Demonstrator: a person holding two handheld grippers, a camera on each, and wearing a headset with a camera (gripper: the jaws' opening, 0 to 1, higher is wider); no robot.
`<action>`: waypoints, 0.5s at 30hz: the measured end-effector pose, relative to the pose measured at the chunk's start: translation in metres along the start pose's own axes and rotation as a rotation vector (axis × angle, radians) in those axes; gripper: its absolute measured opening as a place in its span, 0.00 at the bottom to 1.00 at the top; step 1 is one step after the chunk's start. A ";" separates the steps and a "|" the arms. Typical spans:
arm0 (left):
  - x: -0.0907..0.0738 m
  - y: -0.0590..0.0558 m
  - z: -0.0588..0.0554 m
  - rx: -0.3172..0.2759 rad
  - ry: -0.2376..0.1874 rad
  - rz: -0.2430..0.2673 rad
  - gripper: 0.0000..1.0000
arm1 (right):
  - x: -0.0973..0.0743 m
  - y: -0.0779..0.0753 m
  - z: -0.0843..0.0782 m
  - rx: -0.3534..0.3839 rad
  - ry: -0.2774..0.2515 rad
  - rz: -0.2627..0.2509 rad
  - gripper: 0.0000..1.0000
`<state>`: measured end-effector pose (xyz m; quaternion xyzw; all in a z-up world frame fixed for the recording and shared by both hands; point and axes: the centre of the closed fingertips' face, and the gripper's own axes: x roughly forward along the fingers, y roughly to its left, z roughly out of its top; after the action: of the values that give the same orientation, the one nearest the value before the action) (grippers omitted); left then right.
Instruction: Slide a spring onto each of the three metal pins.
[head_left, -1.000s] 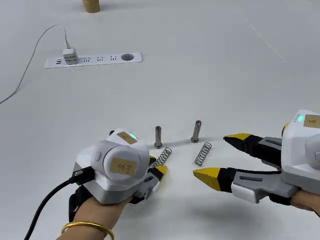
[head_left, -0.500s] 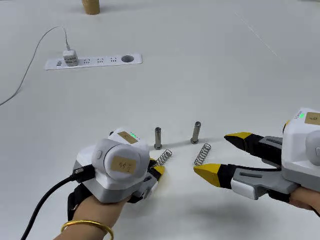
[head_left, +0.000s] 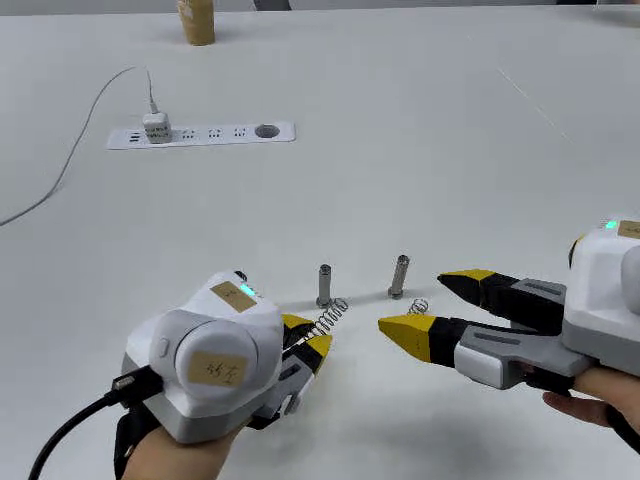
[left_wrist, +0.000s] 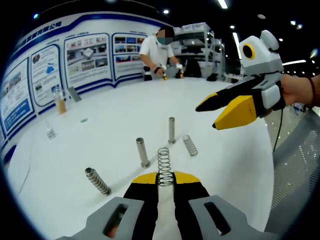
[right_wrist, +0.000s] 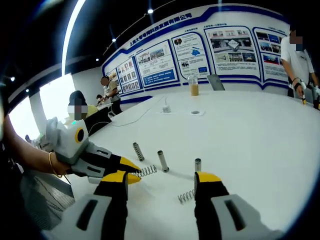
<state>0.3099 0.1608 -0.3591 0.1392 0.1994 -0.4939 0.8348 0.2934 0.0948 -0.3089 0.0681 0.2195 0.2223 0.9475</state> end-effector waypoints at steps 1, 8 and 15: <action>-0.002 -0.001 0.002 0.005 -0.012 -0.002 0.10 | 0.001 0.002 0.001 0.003 -0.001 0.006 0.53; -0.019 0.001 0.020 -0.019 -0.090 0.002 0.10 | 0.008 0.015 0.013 0.102 -0.050 0.038 0.47; -0.031 0.001 0.036 -0.075 -0.164 0.002 0.10 | 0.013 0.026 0.024 0.213 -0.086 0.077 0.37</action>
<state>0.3042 0.1696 -0.3133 0.0670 0.1486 -0.4949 0.8535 0.3050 0.1228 -0.2865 0.1860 0.1983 0.2309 0.9342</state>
